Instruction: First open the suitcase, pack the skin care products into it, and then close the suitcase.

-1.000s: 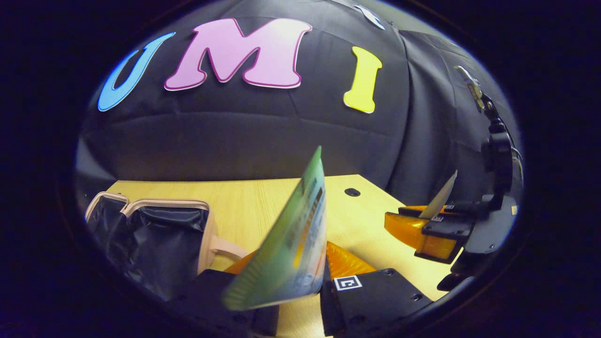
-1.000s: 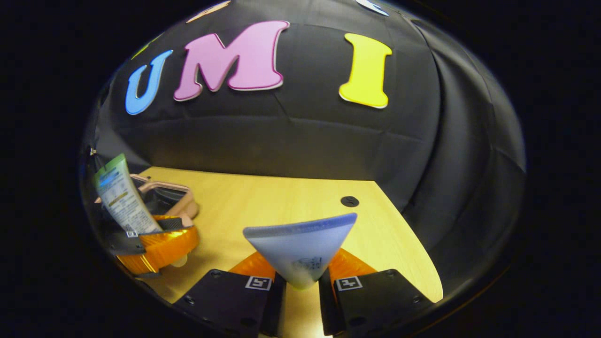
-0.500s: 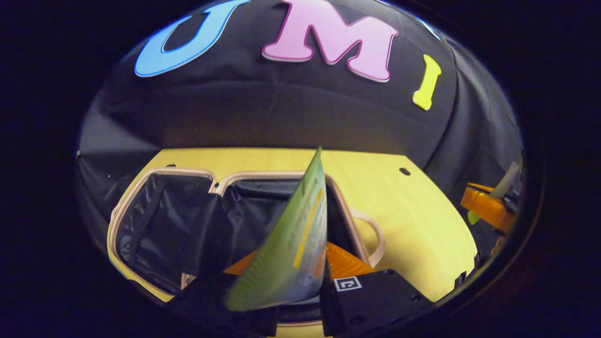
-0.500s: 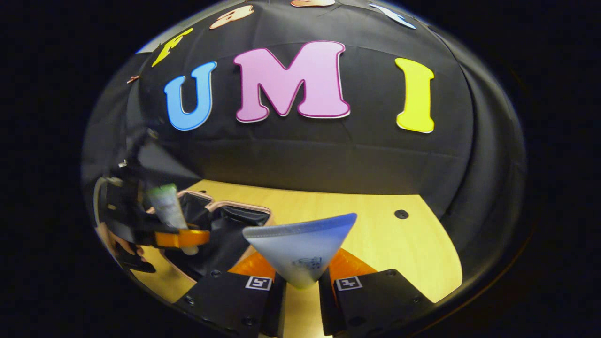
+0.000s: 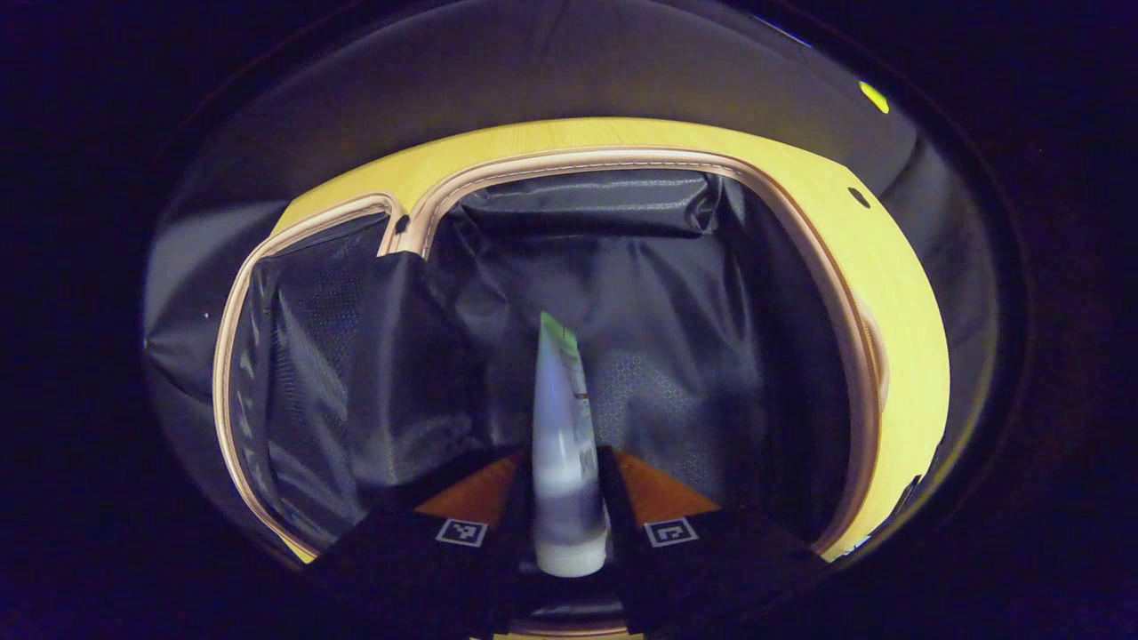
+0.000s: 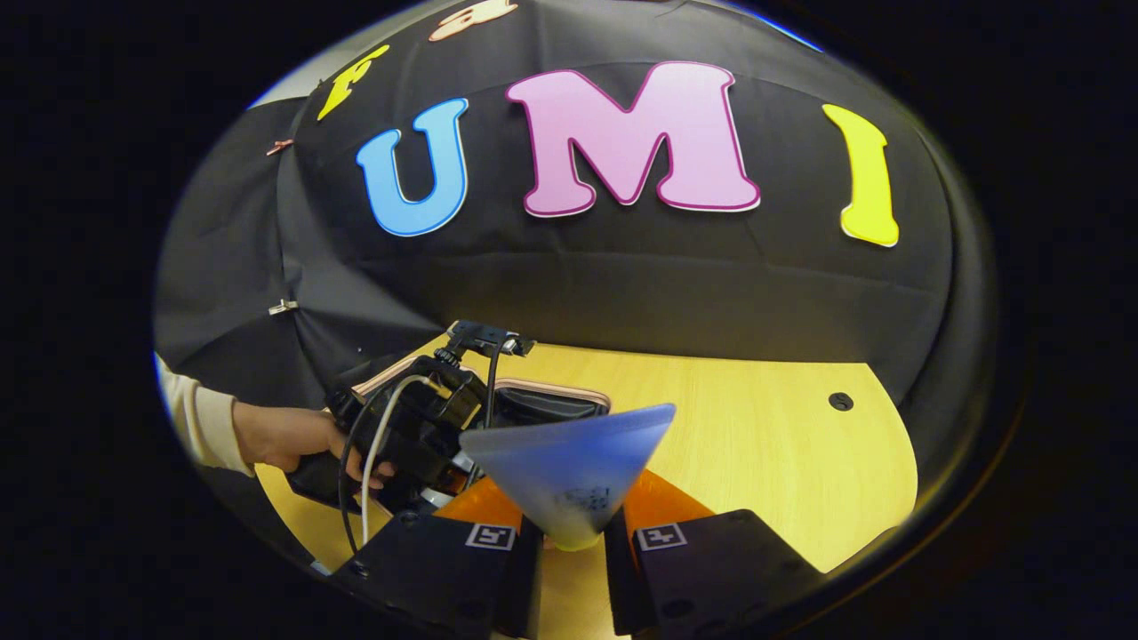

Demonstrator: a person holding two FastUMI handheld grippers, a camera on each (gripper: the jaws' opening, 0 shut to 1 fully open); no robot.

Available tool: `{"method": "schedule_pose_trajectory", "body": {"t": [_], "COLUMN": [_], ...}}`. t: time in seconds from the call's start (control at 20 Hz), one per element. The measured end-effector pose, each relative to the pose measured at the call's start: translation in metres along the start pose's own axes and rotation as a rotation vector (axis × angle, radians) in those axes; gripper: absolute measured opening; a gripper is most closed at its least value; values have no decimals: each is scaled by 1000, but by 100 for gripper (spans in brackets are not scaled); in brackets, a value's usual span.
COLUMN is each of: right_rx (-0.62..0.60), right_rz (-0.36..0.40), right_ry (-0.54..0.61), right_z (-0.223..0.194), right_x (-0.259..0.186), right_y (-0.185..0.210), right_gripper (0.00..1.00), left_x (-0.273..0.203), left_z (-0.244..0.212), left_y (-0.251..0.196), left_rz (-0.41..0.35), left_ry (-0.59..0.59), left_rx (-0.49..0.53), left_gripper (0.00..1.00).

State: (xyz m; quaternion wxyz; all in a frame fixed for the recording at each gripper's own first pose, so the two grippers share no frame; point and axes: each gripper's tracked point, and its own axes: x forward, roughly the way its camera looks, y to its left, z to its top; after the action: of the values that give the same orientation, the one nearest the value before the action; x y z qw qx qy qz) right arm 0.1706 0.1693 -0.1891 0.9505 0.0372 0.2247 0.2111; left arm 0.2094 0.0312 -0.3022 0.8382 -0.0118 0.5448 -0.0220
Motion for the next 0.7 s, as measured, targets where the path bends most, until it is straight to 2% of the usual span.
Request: {"method": "schedule_pose_trajectory", "body": {"t": [0.1, 0.15, 0.2, 0.25, 0.4, 0.5, 0.6, 0.7], "right_rx": [-11, -9, -1, 5, -18, -34, 76, 150], "right_rz": [2, 3, 8, 13, 14, 3, -19, -73], "right_ry": [12, 30, 45, 71, 106, 138, 219, 259], "right_z": [-1, -3, -5, -11, -23, -38, -61, -74], "right_x": [4, 7, 9, 13, 29, 49, 75, 93], "right_y": [3, 5, 8, 12, 26, 36, 52, 54], "right_gripper": [34, 28, 34, 34, 34, 34, 34, 34], "left_x": [-19, -41, -63, -91, -155, -188, -211, -212], "left_z": [12, 21, 26, 28, 22, 3, -24, -54], "left_y": [-6, -3, 5, 20, 75, 99, 114, 119], "left_rz": [-50, -60, -48, -27, 76, 106, 141, 146], "left_ry": [-109, -210, -296, -401, -607, -697, -735, -674], "left_rx": [-90, -119, -139, -167, -269, -333, -370, -434], "left_gripper": [80, 90, 94, 100, 99, 96, 96, 96]}}
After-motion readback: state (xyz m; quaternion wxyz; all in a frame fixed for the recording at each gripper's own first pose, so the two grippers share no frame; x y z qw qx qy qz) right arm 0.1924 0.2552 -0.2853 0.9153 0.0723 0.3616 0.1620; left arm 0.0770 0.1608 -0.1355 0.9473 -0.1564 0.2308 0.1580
